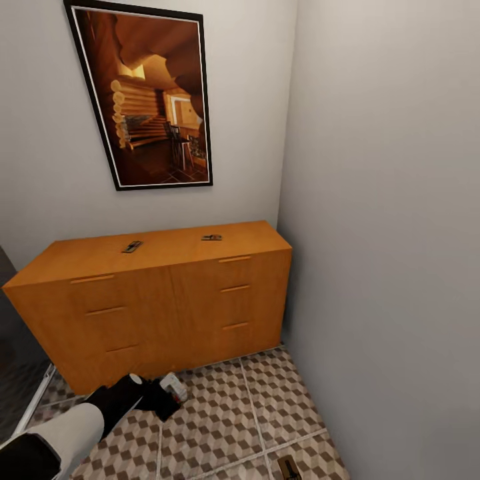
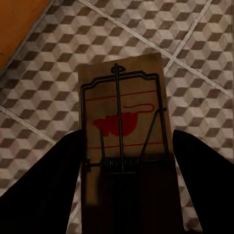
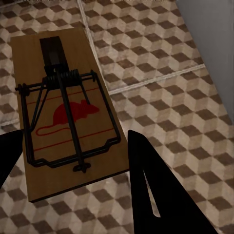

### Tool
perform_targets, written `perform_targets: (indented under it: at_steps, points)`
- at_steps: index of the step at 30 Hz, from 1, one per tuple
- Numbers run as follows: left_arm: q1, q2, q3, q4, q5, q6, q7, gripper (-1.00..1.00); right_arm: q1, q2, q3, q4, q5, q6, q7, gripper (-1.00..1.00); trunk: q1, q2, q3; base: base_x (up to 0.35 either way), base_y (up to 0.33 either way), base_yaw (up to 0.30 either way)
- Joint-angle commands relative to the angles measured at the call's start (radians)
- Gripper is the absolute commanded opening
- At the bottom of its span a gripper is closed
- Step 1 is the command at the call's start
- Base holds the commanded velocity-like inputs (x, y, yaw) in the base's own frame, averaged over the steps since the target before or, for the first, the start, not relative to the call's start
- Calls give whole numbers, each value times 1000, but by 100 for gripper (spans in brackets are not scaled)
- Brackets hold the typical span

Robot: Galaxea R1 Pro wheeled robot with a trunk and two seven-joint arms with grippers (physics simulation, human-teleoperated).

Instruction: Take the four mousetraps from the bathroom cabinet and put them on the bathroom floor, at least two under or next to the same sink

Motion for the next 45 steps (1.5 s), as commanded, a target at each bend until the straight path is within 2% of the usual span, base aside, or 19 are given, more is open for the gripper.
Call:
perform_targets:
  at_steps: [1,4,5,6,7,9,10,11,12,15,16,18,19,21,25,28,30,34,45]
  points:
    - [8,-1,7,54,3,-54,-5,-100,-1,0,-2,0,-4,-5,3,-100,0,-1,-1,0,0,0]
    - [22,-5,9,186,18,-196,-5,-100,-1,1,-1,-2,-3,-11,0,-100,0,-1,-1,0,0,0]
    - [25,-6,10,206,26,-222,-4,-100,-1,1,-1,-2,-3,-11,0,-100,0,-1,-1,0,0,0]
    - [34,-6,11,233,47,-269,-4,-100,-1,1,-1,-3,-3,-12,-1,-100,0,-1,-1,0,0,0]
    - [54,-6,13,249,80,-309,-4,-100,-1,1,-2,-5,-3,-13,-2,-100,0,-1,-1,0,0,0]
    - [113,-4,17,266,170,-368,-1,-100,-1,-2,-2,-16,-3,-18,-2,-100,0,-1,-1,0,0,0]
    - [128,-3,18,268,195,-380,3,-100,-1,-3,-2,-22,-3,-20,-2,-100,0,-1,-1,0,0,0]
    - [157,0,19,272,247,-405,17,-100,-1,-7,-3,-34,-2,-23,-2,-100,0,-1,-1,0,0,0]
    - [170,2,20,273,273,-420,28,-100,-1,-9,-3,-40,-1,-24,-2,-100,0,-1,-1,0,0,0]
    - [257,6,21,277,410,-527,153,-100,-1,-17,-3,-97,0,-27,-2,-100,0,-1,-1,0,0,0]
    - [272,6,21,277,429,-547,179,-100,-1,-19,-3,-109,1,-27,-2,-100,0,-1,-1,0,0,0]
    - [325,5,21,278,490,-621,283,-100,-1,-26,-3,-153,1,-27,-2,-100,0,-1,-1,0,0,0]
    - [336,4,22,278,503,-638,306,-100,-1,-27,-3,-163,1,-27,-2,-100,0,-1,-1,0,0,0]
    - [376,3,22,278,558,-700,372,-100,-1,-33,-3,-200,3,-26,-2,-100,0,-1,-1,0,0,0]
    - [416,3,24,279,671,-788,410,-100,-1,-38,-1,-234,33,-26,-2,-100,0,-1,-1,0,0,0]
    - [451,3,24,279,782,-840,419,-100,-1,-36,3,-242,91,-31,-2,-100,0,-1,-1,0,0,0]
    - [461,3,24,279,812,-853,420,-100,-1,-37,4,-242,115,-33,-3,-100,0,-1,-1,0,0,0]
    - [469,3,23,279,836,-864,421,-100,-1,-42,3,-241,138,-35,-3,-100,0,-1,-1,0,0,0]
    - [472,2,23,281,842,-865,422,-100,-1,-43,3,-237,144,-35,-3,-100,0,-1,-1,0,0,0]
